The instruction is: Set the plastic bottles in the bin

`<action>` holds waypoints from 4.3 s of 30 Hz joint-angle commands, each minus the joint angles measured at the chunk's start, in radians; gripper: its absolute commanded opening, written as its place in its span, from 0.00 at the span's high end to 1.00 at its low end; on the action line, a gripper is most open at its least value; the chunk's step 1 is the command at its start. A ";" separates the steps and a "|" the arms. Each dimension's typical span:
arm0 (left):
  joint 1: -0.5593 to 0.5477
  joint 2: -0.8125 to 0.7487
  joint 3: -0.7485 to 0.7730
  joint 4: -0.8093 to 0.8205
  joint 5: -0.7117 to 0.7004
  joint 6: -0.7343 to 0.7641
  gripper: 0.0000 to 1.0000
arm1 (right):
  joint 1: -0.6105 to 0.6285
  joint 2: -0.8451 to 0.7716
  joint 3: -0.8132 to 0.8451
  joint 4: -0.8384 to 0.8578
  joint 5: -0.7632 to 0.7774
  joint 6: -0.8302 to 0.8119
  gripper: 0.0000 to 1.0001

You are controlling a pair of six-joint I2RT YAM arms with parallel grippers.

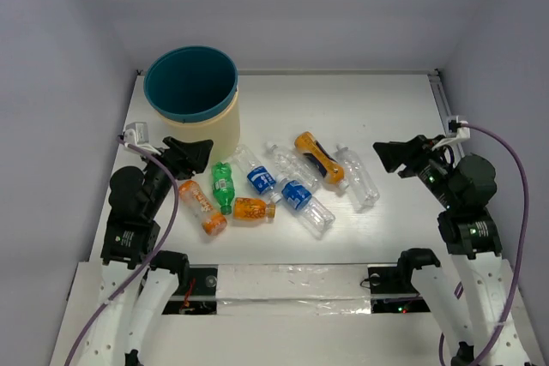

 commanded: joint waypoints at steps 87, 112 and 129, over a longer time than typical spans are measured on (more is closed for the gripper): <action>0.020 0.541 -0.042 -0.384 -0.249 -0.090 0.59 | 0.268 0.756 0.084 0.036 0.488 -0.149 0.09; -0.129 0.228 0.420 -0.223 -0.177 0.032 0.61 | 0.249 1.096 0.306 -0.297 0.579 -0.148 0.09; -0.129 0.594 0.822 -0.069 -0.571 0.107 0.61 | 0.211 1.095 0.384 -0.297 0.648 -0.192 0.43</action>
